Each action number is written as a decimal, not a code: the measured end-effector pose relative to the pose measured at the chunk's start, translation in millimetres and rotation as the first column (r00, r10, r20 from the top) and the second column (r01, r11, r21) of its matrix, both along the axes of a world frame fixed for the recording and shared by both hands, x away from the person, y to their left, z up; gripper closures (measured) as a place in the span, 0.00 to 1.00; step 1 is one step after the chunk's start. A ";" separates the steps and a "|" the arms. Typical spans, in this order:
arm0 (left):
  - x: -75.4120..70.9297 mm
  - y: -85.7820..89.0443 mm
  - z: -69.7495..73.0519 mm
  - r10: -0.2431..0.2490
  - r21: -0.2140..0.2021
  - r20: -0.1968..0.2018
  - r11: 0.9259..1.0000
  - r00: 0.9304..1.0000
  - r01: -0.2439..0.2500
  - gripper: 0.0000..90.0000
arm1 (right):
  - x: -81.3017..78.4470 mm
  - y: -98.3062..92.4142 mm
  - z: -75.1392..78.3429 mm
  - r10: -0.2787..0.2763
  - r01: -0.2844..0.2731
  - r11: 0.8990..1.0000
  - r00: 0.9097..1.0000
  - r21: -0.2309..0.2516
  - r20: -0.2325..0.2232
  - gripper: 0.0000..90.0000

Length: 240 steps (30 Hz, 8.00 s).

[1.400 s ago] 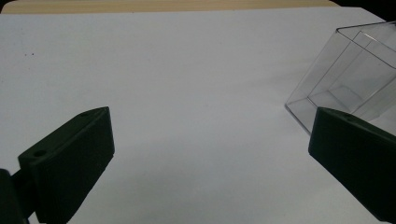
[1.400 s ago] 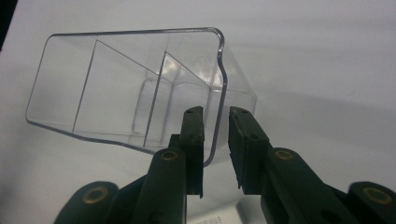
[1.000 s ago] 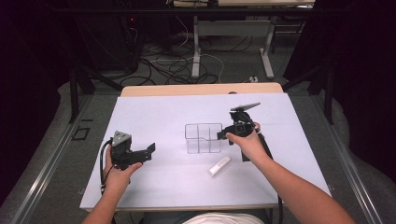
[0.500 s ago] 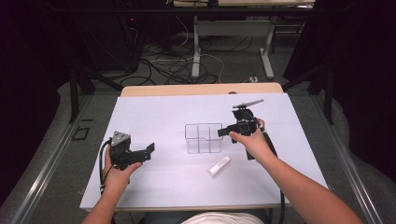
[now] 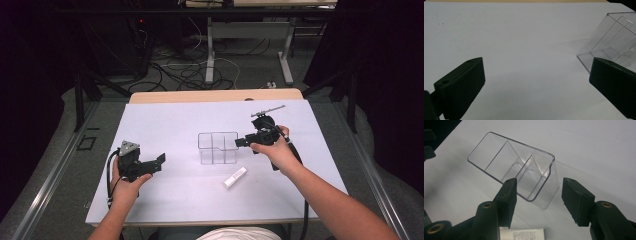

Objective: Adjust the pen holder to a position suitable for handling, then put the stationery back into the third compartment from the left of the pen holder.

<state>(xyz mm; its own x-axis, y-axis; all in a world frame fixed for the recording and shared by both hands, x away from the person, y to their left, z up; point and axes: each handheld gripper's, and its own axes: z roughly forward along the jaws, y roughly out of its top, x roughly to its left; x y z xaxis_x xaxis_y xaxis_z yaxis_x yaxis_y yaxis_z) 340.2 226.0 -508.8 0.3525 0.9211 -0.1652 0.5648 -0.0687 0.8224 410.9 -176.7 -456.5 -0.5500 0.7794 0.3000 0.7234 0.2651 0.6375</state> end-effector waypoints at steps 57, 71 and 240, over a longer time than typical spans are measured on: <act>-2.2 -2.7 0.1 -0.002 0.023 -0.002 1.000 1.000 0.003 0.01 | -48.9 17.2 -16.0 0.797 -0.508 0.494 0.590 -0.705 0.133 0.36; -6.1 -3.1 1.4 -0.002 0.026 0.008 1.000 1.000 0.002 0.01 | -57.8 31.6 -35.4 0.927 -0.601 0.268 0.374 -0.753 0.032 0.50; 14.2 -147.6 65.9 -0.403 -0.202 0.119 0.885 0.907 0.420 0.49 | -46.2 2.3 -35.8 0.128 -0.268 0.948 0.816 0.173 0.564 0.79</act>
<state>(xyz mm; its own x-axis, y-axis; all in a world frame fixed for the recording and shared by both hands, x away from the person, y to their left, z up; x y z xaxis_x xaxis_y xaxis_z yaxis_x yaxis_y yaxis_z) 354.4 78.4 -442.8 0.7105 0.6346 -0.3042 0.4636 -0.0968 0.8808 364.8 -174.5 -492.3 -0.8113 0.5809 0.0662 0.1918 0.1575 0.9687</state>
